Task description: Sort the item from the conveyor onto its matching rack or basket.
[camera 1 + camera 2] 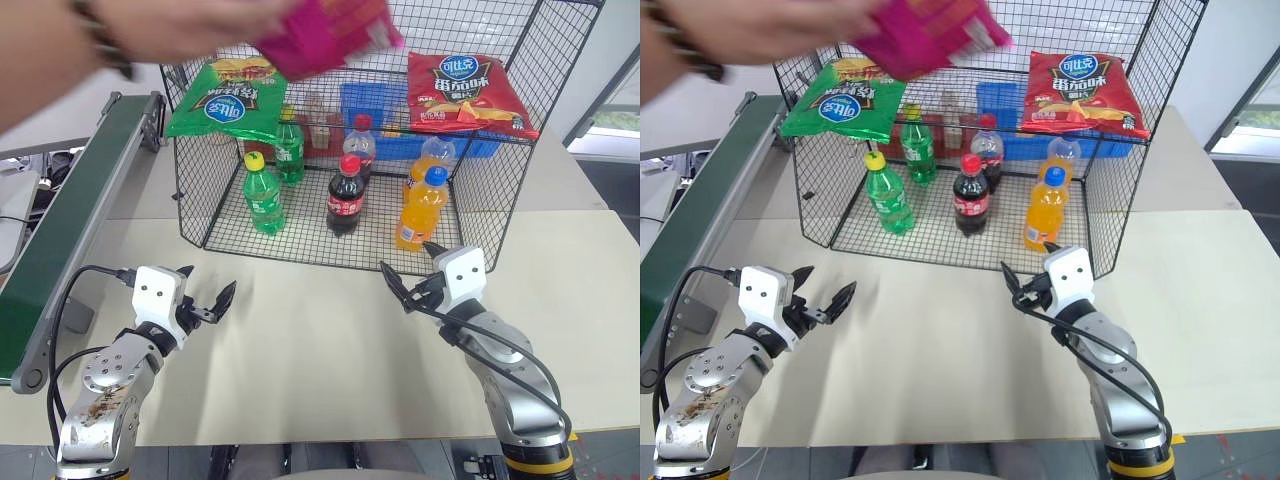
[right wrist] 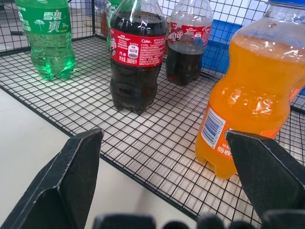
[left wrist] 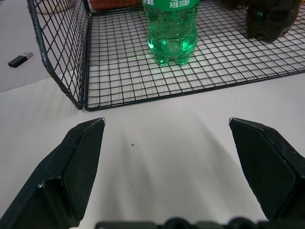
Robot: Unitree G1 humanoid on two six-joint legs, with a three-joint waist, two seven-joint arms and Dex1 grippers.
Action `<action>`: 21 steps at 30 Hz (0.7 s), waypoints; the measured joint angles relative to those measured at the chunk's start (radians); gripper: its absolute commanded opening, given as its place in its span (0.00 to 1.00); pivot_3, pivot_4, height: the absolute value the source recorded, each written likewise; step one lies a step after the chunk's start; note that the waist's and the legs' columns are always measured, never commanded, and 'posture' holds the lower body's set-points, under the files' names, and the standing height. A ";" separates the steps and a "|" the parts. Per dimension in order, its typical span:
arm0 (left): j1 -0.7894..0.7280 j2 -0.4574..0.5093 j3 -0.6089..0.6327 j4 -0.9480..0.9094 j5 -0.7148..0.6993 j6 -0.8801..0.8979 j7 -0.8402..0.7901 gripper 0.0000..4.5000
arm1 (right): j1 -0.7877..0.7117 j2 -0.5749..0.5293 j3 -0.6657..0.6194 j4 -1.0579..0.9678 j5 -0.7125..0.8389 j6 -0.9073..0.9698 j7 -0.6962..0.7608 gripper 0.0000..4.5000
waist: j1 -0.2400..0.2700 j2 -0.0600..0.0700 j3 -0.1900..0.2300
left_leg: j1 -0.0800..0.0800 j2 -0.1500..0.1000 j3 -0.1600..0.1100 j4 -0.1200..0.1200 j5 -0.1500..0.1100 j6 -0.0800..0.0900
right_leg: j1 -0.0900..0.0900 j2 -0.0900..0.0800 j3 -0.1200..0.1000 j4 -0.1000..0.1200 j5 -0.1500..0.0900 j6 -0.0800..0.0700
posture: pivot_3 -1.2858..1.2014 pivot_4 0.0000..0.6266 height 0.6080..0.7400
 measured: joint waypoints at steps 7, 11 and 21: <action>0.004 0.016 0.023 0.000 0.000 0.000 -0.005 0.99 | 0.000 0.004 0.004 0.000 0.000 0.000 0.003 1.00 | -0.001 0.000 0.000 | 0.000 0.000 0.000 0.000 0.000 0.000 | 0.000 0.000 0.000 0.000 0.000 0.000 | 0.52 0.24 1.00; 0.038 0.023 0.071 -0.012 -0.005 0.000 -0.008 0.99 | 0.000 0.004 0.005 0.002 0.000 0.000 0.008 1.00 | -0.001 0.000 0.000 | 0.000 0.000 0.000 0.000 0.000 0.000 | 0.000 0.000 0.000 0.000 0.000 0.000 | 0.52 0.24 1.00; 0.096 0.019 0.099 -0.047 -0.027 0.003 0.005 0.99 | -0.007 0.009 0.014 0.023 0.000 -0.001 0.018 1.00 | 0.000 0.000 0.000 | -0.002 0.001 -0.001 0.006 -0.001 0.002 | 0.000 0.000 0.000 0.001 0.000 0.000 | 0.52 0.24 1.00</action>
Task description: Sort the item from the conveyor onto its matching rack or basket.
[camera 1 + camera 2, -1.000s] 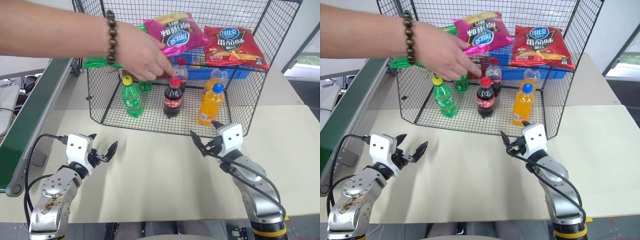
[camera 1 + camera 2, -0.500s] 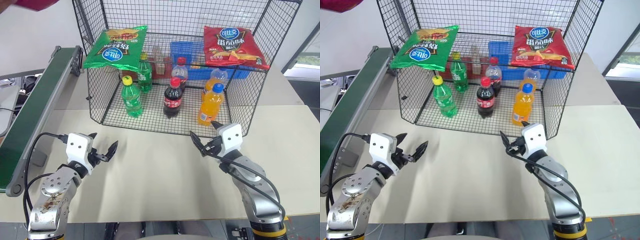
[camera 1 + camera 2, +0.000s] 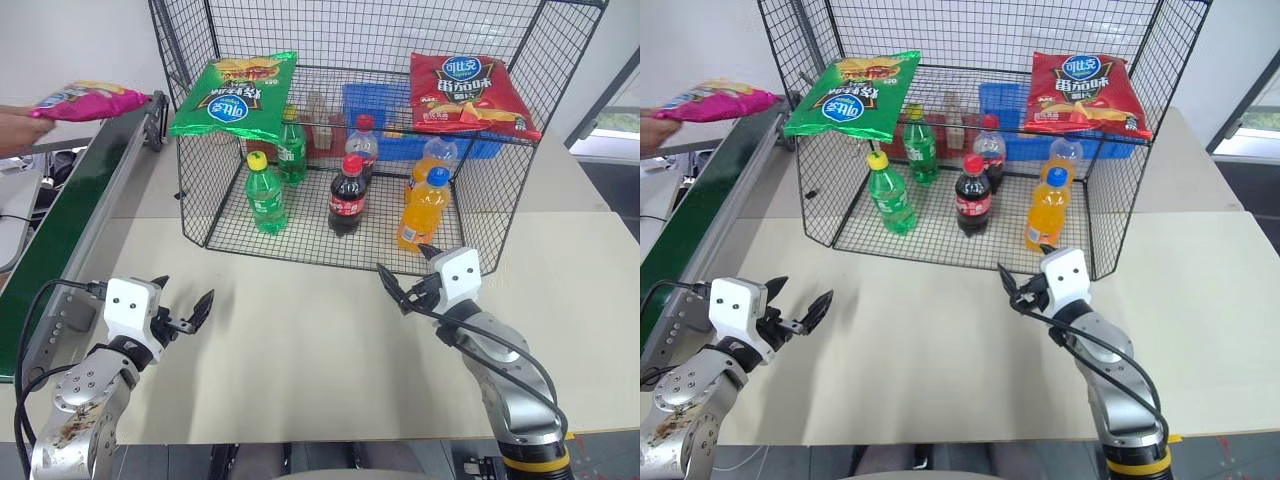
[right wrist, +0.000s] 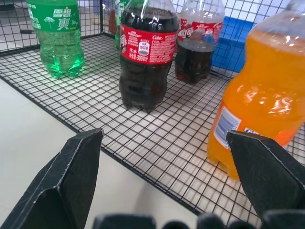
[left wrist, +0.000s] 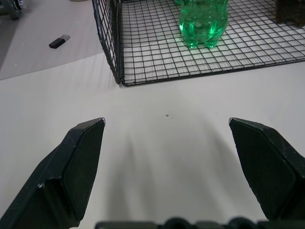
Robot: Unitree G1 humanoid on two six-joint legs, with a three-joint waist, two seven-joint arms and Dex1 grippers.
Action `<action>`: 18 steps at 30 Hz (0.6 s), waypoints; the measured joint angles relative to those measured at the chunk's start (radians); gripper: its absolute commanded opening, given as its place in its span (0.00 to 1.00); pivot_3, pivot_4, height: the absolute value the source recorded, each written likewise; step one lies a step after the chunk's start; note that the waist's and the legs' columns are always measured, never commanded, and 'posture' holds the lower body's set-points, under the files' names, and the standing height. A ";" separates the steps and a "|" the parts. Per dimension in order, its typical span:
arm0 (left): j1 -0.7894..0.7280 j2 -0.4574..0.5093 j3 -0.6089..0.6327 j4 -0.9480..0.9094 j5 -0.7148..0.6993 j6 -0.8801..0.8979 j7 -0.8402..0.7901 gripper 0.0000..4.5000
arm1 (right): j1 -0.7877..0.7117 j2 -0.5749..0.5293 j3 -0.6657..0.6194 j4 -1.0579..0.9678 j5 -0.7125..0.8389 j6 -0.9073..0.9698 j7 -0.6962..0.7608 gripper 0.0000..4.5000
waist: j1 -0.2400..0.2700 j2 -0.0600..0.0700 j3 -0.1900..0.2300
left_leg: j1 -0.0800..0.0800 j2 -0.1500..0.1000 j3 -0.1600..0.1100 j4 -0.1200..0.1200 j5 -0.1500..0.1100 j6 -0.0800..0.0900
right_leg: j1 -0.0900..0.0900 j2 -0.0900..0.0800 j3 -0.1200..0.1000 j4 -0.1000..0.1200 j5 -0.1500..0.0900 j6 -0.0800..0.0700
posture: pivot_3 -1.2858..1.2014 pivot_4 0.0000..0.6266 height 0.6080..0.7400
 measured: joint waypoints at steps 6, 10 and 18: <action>-0.001 -0.003 -0.001 -0.004 -0.004 0.003 0.014 0.99 | -0.012 0.000 0.006 0.000 0.000 0.000 0.003 1.00 | 0.000 0.000 0.000 | 0.000 0.000 0.000 0.001 0.000 0.000 | 0.000 0.000 0.000 0.000 0.000 0.000 | 0.52 0.24 1.00; -0.002 -0.008 -0.003 -0.004 -0.007 0.020 0.028 0.99 | -0.012 -0.001 0.006 0.000 0.000 0.000 0.003 1.00 | 0.000 0.000 0.000 | 0.000 0.000 0.000 0.001 0.000 0.000 | 0.000 0.000 0.000 0.001 0.000 0.000 | 0.52 0.24 1.00; -0.009 -0.026 0.061 -0.040 -0.069 0.110 0.069 0.99 | -0.050 -0.065 -0.003 -0.034 0.044 0.045 0.076 1.00 | -0.003 0.000 0.000 | 0.000 0.000 0.000 0.002 0.000 0.000 | 0.000 0.001 0.000 0.001 0.000 0.000 | 0.52 0.24 1.00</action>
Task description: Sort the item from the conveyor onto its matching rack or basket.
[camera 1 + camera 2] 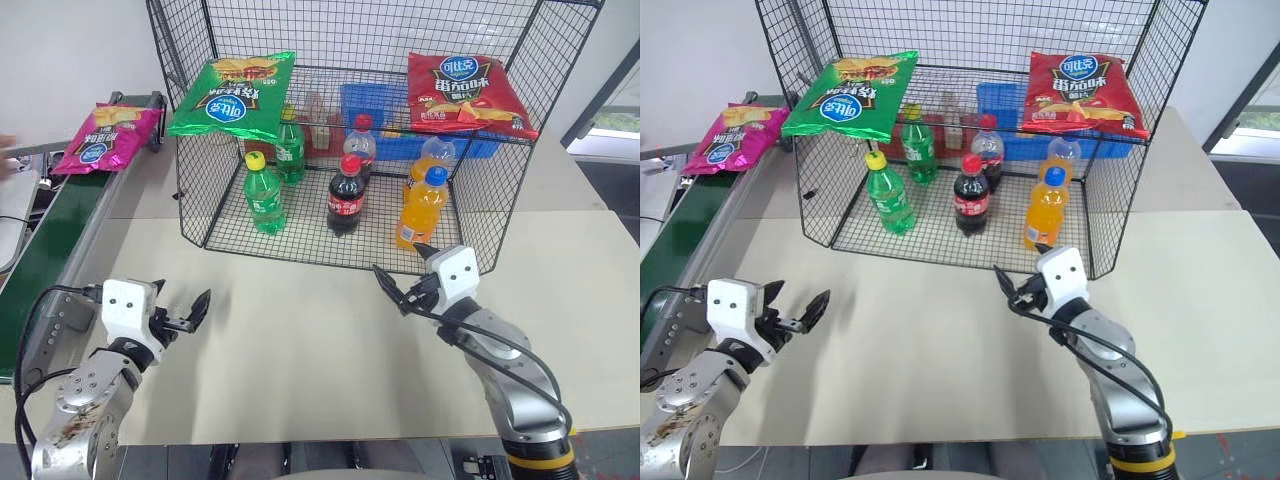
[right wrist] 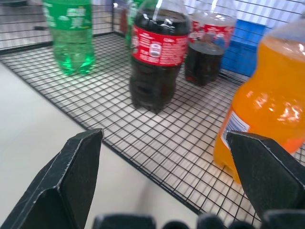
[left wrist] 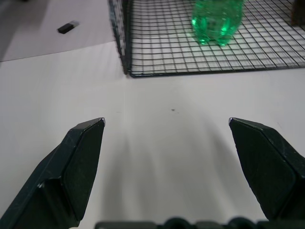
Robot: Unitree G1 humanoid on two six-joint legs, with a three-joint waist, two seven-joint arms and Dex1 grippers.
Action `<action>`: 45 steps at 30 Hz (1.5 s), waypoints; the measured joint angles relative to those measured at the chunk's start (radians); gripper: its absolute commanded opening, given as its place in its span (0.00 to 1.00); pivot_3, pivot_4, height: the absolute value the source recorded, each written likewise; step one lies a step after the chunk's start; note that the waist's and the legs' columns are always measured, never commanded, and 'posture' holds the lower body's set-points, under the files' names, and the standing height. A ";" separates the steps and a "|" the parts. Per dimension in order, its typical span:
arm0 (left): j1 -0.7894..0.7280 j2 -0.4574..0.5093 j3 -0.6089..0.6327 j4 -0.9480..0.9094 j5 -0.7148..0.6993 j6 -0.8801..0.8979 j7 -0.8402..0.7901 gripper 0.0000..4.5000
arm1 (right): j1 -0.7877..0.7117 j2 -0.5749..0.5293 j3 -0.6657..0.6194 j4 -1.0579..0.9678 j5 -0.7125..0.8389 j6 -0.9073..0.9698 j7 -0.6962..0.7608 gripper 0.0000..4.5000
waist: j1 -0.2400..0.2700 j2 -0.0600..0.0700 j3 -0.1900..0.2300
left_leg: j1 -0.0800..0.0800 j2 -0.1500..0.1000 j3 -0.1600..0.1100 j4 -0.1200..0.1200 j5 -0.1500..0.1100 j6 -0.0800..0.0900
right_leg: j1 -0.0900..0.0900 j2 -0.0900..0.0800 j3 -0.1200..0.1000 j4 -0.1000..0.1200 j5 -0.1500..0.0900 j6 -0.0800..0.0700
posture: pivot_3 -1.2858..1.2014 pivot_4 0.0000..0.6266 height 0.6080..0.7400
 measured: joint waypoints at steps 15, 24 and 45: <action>-0.122 0.030 0.629 0.071 -0.846 0.206 0.494 0.99 | -0.445 -0.135 -0.023 -0.064 0.410 0.299 0.267 1.00 | 0.006 -0.001 0.000 | -0.001 0.000 -0.004 0.003 -0.001 0.001 | 0.001 -0.002 -0.003 0.001 0.000 0.000 | 0.52 0.24 1.00; -0.055 0.056 0.646 0.209 -1.211 0.148 0.728 0.99 | -0.584 -0.132 -0.049 -0.027 0.555 0.373 0.281 1.00 | 0.006 -0.002 -0.001 | -0.001 0.000 -0.006 0.003 -0.001 0.001 | 0.002 -0.003 -0.005 0.001 0.000 0.000 | 0.52 0.24 1.00; -0.029 0.161 0.580 0.391 -1.354 0.098 0.805 0.99 | -0.566 -0.133 -0.048 -0.032 0.555 0.372 0.243 1.00 | 0.004 -0.002 -0.001 | -0.001 0.000 -0.005 0.002 0.000 0.001 | 0.001 -0.002 -0.005 0.001 0.000 0.000 | 0.52 0.24 1.00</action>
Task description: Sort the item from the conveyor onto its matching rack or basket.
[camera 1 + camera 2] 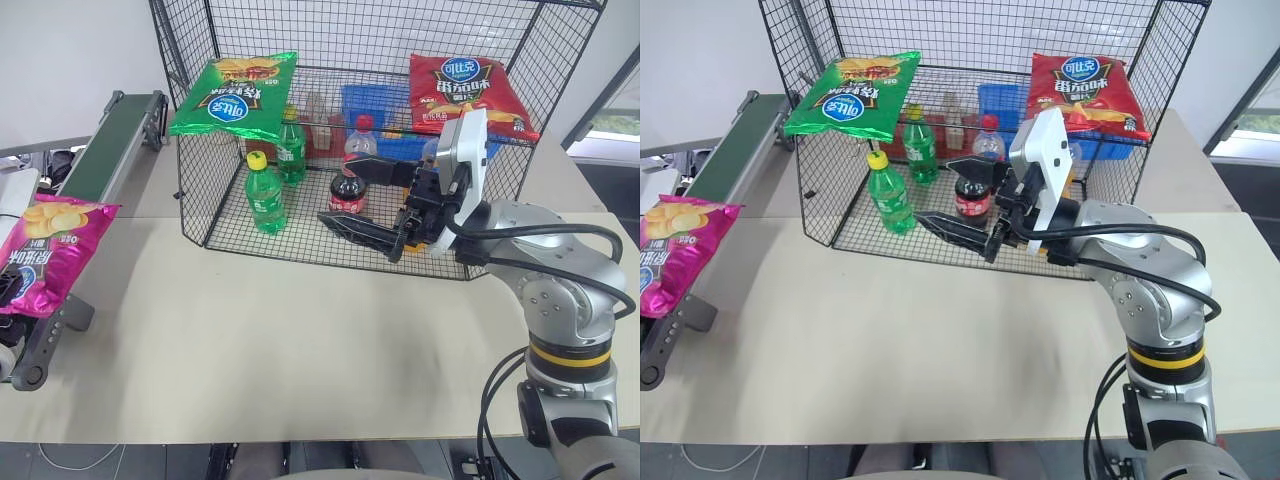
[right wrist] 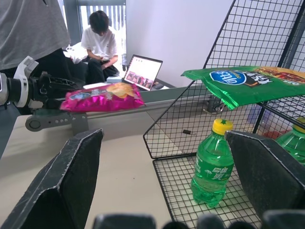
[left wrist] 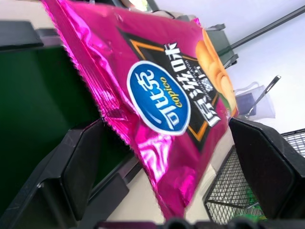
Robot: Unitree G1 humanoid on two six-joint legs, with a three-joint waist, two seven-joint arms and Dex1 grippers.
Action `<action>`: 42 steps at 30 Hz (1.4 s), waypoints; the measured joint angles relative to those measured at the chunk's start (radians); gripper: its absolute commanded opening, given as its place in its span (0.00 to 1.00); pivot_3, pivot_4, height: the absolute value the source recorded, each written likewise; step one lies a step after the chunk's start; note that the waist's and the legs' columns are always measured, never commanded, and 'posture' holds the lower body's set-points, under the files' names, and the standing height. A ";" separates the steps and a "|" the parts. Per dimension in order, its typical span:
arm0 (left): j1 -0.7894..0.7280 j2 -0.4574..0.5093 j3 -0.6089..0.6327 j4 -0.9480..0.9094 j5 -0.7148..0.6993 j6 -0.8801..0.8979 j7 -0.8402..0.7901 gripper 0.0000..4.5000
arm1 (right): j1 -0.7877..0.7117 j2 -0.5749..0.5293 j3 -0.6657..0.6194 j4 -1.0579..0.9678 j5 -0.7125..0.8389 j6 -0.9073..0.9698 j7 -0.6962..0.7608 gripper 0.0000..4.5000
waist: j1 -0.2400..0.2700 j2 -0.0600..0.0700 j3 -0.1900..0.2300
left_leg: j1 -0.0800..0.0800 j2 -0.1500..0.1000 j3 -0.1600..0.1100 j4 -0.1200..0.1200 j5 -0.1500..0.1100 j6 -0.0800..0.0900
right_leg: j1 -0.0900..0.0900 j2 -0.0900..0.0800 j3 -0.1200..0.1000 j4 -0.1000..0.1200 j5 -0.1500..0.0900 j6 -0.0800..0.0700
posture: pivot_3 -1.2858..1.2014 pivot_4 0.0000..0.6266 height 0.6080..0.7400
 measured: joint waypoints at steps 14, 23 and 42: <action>-0.014 0.000 0.000 0.007 -0.001 -0.044 0.016 0.24 | 0.004 0.000 0.000 -0.004 -0.002 -0.003 -0.019 1.00 | 0.001 0.000 0.000 | 0.000 0.000 0.000 0.000 0.000 0.000 | 0.000 0.000 0.000 0.000 0.000 0.000 | 0.52 0.24 1.00; -0.092 0.006 -0.004 -0.027 -0.060 -0.063 0.007 0.01 | 0.004 0.000 0.001 -0.001 -0.021 -0.013 -0.021 1.00 | 0.003 0.000 0.000 | -0.001 0.000 0.000 0.000 0.000 0.000 | 0.000 0.000 0.000 -0.001 0.000 0.000 | 0.52 0.24 1.00; -0.499 0.036 -0.452 -0.247 -0.191 0.095 -0.125 0.01 | 0.002 0.002 -0.056 -0.029 -0.043 -0.045 -0.144 1.00 | 0.005 0.000 0.000 | -0.002 -0.001 0.000 0.000 0.001 -0.002 | -0.001 0.002 0.001 -0.001 0.000 0.000 | 0.52 0.24 1.00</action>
